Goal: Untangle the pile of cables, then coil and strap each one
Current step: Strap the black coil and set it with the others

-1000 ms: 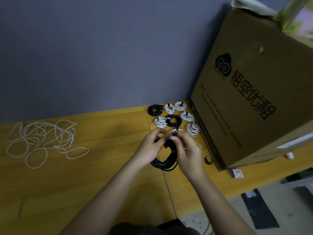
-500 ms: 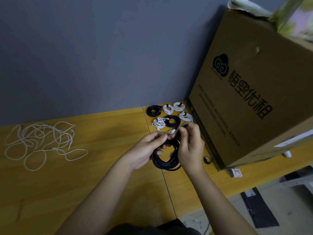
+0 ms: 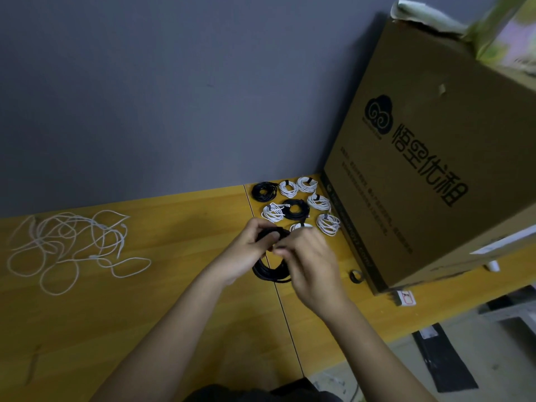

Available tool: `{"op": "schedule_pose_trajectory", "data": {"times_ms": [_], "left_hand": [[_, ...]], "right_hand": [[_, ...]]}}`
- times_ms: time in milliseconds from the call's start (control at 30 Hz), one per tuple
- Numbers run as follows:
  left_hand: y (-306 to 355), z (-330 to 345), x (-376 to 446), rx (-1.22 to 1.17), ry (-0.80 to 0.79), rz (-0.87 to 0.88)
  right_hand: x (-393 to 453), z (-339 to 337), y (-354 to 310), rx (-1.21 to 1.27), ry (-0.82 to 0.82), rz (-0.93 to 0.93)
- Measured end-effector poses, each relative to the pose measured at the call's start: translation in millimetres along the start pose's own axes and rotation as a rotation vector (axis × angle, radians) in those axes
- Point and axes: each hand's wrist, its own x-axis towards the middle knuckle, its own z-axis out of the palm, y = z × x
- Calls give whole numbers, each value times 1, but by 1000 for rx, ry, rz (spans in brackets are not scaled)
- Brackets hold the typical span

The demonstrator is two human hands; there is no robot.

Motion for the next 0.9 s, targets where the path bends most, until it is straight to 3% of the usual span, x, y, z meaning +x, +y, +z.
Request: {"op": "schedule_pose_trajectory", "data": {"times_ms": [67, 200, 400, 733, 900], "left_hand": [[-6, -3, 0, 49, -11, -1], [-11, 0, -8, 140, -115, 32], [18, 9, -15, 78, -162, 163], [26, 5, -22, 79, -110, 238], [32, 6, -23, 82, -158, 241]], "right_hand": [[-4, 1, -1, -58, -88, -66], [11, -9, 6, -37, -92, -93], [53, -23, 21, 340, 24, 427], [54, -15, 34, 646, 2, 864], [53, -15, 28, 719, 8, 843]]}}
